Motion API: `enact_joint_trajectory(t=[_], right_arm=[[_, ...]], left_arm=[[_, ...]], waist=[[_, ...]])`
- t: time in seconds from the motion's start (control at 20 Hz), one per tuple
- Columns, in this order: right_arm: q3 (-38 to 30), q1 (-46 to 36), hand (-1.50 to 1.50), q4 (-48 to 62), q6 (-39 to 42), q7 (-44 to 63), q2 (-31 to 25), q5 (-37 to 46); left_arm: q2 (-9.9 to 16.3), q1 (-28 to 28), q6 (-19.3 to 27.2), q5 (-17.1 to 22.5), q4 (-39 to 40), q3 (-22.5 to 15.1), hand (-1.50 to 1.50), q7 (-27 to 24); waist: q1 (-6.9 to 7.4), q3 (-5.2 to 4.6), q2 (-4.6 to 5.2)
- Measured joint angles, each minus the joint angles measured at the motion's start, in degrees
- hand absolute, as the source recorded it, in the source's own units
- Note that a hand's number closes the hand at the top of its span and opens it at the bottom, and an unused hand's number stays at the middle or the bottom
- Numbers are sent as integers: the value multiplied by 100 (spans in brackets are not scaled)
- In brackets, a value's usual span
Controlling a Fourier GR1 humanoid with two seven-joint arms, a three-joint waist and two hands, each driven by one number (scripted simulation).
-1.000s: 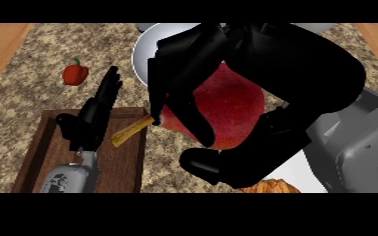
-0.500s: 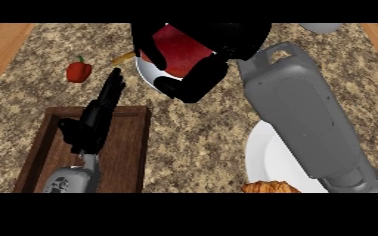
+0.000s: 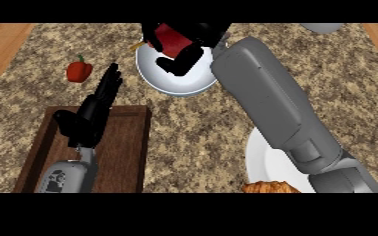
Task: Pick the pear from the plate and place it in the bowl
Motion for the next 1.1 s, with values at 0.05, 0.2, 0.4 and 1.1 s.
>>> enact_joint_trajectory(t=[0.05,0.2,0.4,1.1], right_arm=[[-33,-90,150,274,-94,-134,31,73],[-47,-282,150,1127,-190,-538,61,255],[-143,-415,-150,2092,14,-864,134,260],[-1245,-989,-150,3479,995,-2278,79,-647]], left_arm=[[-28,-71,50,-39,27,-8,0,40],[-111,-137,81,-94,62,-94,0,45],[-99,-185,57,-99,63,-94,0,46],[-174,-134,101,-162,124,-125,0,-62]], waist=[[-4,0,0],[52,0,25],[119,0,54],[108,4,57]])
